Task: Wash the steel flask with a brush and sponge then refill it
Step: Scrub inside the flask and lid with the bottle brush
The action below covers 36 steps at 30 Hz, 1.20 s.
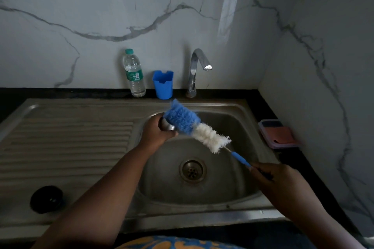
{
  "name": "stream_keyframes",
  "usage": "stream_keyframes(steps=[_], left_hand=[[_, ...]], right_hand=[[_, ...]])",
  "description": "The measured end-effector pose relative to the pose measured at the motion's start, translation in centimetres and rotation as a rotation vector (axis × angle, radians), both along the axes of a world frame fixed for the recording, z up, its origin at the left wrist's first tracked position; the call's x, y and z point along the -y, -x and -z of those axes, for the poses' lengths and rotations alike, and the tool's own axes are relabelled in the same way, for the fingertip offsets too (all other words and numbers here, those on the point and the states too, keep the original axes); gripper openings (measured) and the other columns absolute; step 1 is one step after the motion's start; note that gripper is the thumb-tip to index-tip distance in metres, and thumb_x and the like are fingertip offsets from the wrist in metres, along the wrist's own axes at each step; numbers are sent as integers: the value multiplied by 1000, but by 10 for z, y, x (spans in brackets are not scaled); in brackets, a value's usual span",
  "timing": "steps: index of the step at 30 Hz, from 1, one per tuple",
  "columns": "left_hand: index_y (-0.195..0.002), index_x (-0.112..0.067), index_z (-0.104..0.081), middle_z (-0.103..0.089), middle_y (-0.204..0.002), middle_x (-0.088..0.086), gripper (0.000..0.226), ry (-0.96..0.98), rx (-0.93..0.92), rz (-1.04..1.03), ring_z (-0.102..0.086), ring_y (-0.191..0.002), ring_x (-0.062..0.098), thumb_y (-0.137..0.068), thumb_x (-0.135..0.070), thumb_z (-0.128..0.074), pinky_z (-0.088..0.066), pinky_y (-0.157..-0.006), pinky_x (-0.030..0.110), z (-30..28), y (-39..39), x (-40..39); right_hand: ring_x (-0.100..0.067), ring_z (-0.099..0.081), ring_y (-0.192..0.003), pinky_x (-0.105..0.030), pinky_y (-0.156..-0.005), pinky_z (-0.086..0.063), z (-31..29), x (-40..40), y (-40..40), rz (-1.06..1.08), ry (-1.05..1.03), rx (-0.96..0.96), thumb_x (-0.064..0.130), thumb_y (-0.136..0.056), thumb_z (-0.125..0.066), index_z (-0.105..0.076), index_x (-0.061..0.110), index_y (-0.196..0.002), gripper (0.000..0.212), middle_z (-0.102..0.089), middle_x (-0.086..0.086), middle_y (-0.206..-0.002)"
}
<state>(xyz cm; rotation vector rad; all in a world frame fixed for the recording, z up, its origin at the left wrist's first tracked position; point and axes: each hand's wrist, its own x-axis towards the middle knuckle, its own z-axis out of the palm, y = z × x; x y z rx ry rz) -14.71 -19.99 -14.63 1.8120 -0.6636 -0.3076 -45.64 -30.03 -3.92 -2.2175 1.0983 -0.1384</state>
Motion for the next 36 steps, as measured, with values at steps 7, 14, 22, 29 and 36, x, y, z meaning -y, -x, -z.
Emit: stream_keyframes(steps=[7,14,22,29,36], left_hand=[[-122,-18,-58,-66,-119,2,64,15,-29,2,-62,-110,18,-66,-9,-88,-52,-96,43,2,-1,2],[-109,-26,-56,-63,-105,-7,55,30,-44,-33,-61,-101,13,-67,-7,-87,-52,-88,33,-2,3,0],[-119,-3,-62,-69,-101,11,37,407,-715,-273,-69,-83,18,-84,-11,-72,-56,-78,31,-7,-14,-5],[-104,-3,-54,-60,-107,21,36,584,-1166,-303,-62,-97,30,-95,-37,-59,-52,-90,43,-14,-20,-13],[-118,-6,-60,-63,-117,18,44,446,-1109,-163,-62,-106,31,-84,-32,-72,-56,-69,41,-15,-3,-9]], right_hand=[[-3,-48,-43,-23,-47,-37,-2,-3,-2,-4,0,-8,41,-89,-55,-72,31,-78,22,-55,6,-51],[-3,-44,-40,-23,-45,-34,-2,-4,-2,-30,0,-13,40,-90,-55,-68,31,-72,24,-51,7,-47],[-4,-47,-41,-24,-47,-36,-5,-6,3,7,-7,27,42,-87,-58,-72,41,-78,17,-54,8,-48],[2,-62,-64,-22,-60,-50,-3,-16,-2,-8,-6,-37,47,-84,-57,-61,65,-68,24,-66,16,-64],[-4,-62,-76,-25,-66,-51,-2,-25,-10,-115,113,-167,51,-91,-43,-56,55,-110,23,-60,13,-73]])
